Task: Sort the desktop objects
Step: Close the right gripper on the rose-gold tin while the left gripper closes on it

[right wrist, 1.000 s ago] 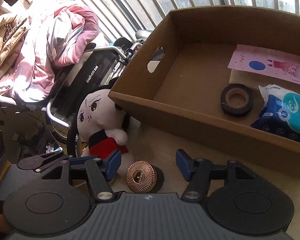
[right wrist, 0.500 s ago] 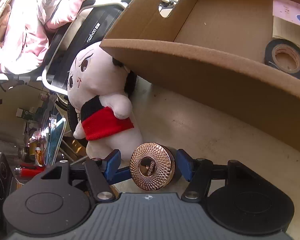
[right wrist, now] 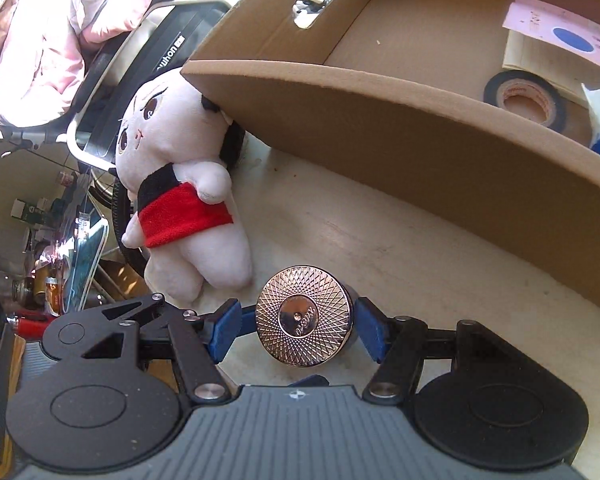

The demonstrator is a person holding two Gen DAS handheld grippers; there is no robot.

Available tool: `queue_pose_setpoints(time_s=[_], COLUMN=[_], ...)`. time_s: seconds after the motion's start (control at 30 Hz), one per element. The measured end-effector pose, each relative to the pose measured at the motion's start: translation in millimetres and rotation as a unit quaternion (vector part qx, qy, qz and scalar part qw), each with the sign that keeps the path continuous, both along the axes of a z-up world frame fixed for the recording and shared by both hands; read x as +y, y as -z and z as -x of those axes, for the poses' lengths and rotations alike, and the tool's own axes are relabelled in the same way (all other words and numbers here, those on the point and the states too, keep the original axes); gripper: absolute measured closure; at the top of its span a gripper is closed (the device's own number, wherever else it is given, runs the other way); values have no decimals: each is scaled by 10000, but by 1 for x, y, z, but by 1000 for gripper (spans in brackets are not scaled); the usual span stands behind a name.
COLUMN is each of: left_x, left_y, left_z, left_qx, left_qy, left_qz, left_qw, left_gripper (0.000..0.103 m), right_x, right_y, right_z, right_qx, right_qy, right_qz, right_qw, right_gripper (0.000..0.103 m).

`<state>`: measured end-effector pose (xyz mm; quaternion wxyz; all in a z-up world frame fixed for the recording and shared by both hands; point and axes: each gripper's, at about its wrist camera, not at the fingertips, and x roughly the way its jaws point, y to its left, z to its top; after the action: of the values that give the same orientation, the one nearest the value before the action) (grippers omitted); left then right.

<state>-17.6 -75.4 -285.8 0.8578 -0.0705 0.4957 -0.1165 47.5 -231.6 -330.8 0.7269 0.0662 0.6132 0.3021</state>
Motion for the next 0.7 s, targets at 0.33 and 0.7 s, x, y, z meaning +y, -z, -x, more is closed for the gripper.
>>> queue_pose_setpoints(time_s=[0.33, 0.7], left_x=[-29, -14], left_y=[-3, -1], left_z=[1, 8], left_qx=[-414, -771], left_qy=[624, 1040], left_qz=[131, -98], left_qw=[9971, 9915], left_gripper=[49, 46], right_x=[-32, -1], right_y=[-4, -9], right_z=[12, 17], right_qx=[-31, -369], right_qy=[304, -191], right_qz=[496, 1337], right_qw=[9983, 9901], right_gripper=[38, 40])
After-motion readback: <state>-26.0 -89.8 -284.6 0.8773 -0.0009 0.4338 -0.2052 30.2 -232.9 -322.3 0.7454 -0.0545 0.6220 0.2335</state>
